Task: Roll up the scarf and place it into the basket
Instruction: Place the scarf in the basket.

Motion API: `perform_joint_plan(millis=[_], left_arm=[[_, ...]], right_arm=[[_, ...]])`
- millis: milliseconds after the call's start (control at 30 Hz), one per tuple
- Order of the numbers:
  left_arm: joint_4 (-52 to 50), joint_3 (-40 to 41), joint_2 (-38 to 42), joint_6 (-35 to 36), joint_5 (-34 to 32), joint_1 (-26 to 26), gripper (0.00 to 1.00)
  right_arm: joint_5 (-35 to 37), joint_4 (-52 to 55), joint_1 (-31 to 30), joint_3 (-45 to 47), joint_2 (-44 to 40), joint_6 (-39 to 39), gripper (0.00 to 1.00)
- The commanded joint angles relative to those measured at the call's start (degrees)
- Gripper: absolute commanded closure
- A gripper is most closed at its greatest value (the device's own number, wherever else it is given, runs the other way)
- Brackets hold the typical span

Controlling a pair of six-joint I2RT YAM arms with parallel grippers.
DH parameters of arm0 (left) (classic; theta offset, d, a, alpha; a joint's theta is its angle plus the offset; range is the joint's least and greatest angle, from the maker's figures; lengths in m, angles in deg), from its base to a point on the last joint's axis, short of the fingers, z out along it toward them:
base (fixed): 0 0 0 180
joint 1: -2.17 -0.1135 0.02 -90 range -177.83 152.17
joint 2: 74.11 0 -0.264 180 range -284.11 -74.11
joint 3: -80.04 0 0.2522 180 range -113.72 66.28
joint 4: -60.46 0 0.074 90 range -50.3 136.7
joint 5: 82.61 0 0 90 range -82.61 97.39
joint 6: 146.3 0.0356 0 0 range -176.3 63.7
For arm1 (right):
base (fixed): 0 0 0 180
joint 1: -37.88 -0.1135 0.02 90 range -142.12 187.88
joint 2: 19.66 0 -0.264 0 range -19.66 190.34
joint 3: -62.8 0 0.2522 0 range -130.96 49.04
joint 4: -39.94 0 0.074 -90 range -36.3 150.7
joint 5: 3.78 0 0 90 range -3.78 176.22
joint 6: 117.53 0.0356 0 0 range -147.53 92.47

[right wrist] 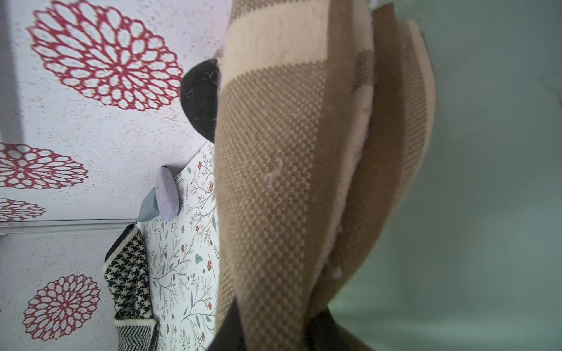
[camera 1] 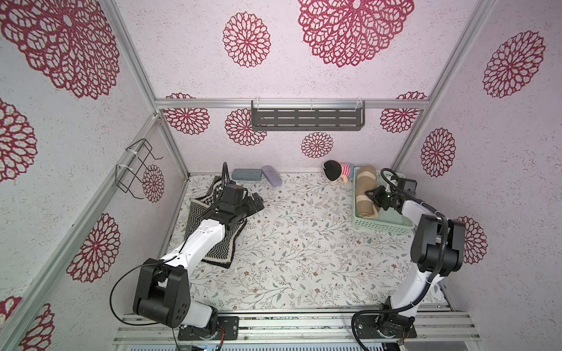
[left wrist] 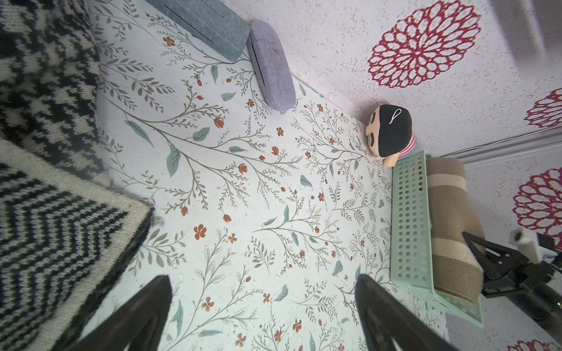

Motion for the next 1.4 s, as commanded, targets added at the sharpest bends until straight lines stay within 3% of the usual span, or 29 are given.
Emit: perform_joint_plan(millis=[0,167,233,467,633,733,933,1100,1367], left_arm=[[-0.49,0.24,-0.33,0.13,-0.45,0.15,0.02],[-0.58,0.18,-1.12,0.04,-0.92,0.19,0.03],[-0.63,0.15,-1.42,0.04,-0.81,0.19,0.02],[-0.37,-0.02,-2.32,-0.05,-0.65,0.16,0.02],[-0.49,-0.16,-2.6,0.05,-0.94,0.17,0.02],[-0.76,-0.11,-2.2,0.11,-1.53,0.13,0.03],[-1.68,-0.43,-0.53,0.96,-3.04,0.14,0.03],[-2.74,-0.73,0.96,1.77,-4.77,0.17,0.03],[-6.34,-0.53,3.04,1.9,-11.35,-0.14,0.02]], right_arm=[[-6.43,-8.94,0.2,-2.6,1.38,3.73,1.0],[-11.88,-15.56,0.15,-1.97,7.08,10.44,0.97],[-11.1,-14.29,0.18,-2.15,8.75,11.0,0.91],[-2.15,1.1,0.0,-5.62,11.88,5.07,0.62],[6.91,11.84,-0.08,-8.69,9.61,0.16,0.43],[12.02,16.16,-0.08,-9.61,6.41,-2.42,0.35],[14.86,17.94,-0.84,-7.83,-0.84,-6.07,0.26],[18.93,19.87,-2.5,-5.95,-5.22,-7.67,0.24],[23.84,23.55,-9.08,-5.21,-5.51,-11.93,0.42]])
